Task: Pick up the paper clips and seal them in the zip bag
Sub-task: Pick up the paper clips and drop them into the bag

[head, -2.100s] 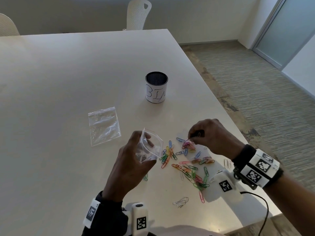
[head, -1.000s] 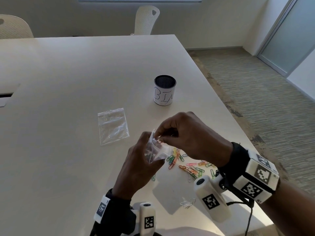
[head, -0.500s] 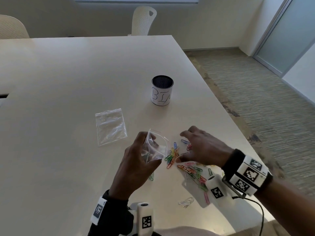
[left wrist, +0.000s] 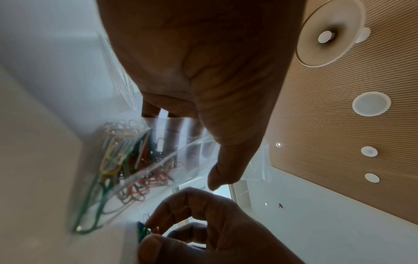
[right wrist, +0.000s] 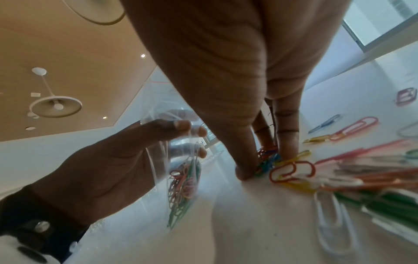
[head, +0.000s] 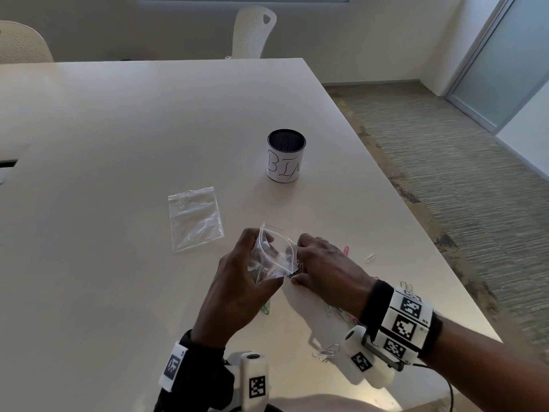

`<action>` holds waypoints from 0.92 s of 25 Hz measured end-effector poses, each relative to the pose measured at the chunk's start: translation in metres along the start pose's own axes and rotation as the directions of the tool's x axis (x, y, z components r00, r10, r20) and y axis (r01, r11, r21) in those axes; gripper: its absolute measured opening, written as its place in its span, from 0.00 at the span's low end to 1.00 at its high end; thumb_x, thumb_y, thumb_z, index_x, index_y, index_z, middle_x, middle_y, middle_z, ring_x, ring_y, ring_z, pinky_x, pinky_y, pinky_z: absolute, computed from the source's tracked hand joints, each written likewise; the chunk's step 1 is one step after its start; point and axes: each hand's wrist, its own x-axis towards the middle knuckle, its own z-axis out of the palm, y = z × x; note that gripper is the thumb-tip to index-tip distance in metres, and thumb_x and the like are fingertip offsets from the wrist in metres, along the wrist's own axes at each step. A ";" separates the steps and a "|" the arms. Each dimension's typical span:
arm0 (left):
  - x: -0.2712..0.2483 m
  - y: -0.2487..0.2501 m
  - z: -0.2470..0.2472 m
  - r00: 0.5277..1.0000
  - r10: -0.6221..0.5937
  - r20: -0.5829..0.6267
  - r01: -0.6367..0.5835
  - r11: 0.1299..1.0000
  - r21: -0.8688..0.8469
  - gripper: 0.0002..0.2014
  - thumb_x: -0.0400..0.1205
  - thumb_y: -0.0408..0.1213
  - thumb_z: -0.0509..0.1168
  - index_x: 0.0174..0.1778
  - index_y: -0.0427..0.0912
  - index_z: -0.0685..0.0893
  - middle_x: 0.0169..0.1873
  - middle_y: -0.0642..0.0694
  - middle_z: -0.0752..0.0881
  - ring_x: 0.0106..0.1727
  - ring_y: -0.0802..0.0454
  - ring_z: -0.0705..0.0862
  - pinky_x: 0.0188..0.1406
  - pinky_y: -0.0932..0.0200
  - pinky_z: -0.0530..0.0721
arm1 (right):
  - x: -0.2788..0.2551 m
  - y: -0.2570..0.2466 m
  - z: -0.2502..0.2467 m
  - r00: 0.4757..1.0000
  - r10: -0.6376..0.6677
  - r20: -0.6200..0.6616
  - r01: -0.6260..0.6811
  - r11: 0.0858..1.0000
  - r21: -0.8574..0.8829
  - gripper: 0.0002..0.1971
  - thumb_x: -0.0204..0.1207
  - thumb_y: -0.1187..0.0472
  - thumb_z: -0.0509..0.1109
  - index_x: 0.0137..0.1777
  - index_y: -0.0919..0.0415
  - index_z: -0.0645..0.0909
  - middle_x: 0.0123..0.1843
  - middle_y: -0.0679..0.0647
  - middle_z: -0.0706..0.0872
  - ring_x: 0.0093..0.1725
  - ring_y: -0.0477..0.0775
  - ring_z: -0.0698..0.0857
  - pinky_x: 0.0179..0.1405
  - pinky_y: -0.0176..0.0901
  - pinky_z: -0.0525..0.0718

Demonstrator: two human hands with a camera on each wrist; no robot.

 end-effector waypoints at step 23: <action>-0.002 0.000 -0.002 1.000 0.001 -0.014 -0.001 1.000 0.008 0.25 0.76 0.30 0.81 0.62 0.53 0.79 0.48 0.60 0.91 0.47 0.62 0.92 0.40 0.72 0.88 | -0.005 0.029 -0.053 0.969 0.150 -0.199 -0.062 0.918 0.391 0.04 0.74 0.68 0.83 0.46 0.62 0.95 0.41 0.52 0.96 0.40 0.45 0.95 0.49 0.39 0.94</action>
